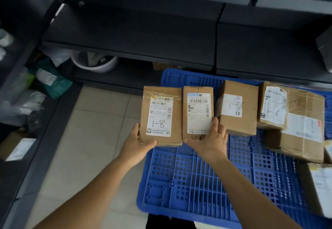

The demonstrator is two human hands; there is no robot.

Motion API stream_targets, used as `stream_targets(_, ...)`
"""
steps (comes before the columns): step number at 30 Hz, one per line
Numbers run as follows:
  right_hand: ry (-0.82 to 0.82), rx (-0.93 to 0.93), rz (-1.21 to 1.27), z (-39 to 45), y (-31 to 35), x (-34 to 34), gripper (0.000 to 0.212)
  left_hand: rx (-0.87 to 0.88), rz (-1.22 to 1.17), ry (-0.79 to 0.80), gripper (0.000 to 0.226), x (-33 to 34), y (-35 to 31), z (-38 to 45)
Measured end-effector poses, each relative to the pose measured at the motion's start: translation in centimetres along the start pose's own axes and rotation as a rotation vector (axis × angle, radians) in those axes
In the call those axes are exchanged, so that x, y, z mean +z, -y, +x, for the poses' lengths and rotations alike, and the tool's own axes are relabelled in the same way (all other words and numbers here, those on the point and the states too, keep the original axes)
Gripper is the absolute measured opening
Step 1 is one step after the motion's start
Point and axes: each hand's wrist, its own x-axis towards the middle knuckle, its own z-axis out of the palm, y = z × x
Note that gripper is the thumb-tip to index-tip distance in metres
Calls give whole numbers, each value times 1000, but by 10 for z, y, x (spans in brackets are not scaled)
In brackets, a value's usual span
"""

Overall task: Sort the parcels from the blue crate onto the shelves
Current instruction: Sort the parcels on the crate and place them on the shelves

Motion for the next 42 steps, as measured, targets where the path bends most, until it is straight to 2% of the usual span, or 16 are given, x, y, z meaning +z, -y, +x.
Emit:
stream_targets(3, 14, 15, 51, -12, -4, 3, 120, -9, -78, 20, 47, 4, 23, -15)
stream_targets(8, 28, 7, 61, -6, -2, 4, 122, 29, -200, 82, 52, 2, 27, -15)
stream_targets(11, 11, -12, 66, 3, 1, 8, 124, -21, -236, 113, 54, 1, 30, -11)
stream_targets(16, -62, -33, 77, 9, 6, 21, 121, -69, -288, 158, 71, -2, 33, -4)
stream_targets(25, -126, -52, 16, 12, 0, 26, 110, -48, -382, 242, 85, -3, 38, 8)
stream_targets(35, -154, -112, 36, -16, -2, 23, 104, -58, -614, 87, 85, 6, 42, -15)
stream_targets(42, -117, -289, 12, -46, 31, -2, 103, -25, -778, -45, 63, -9, 37, -64)
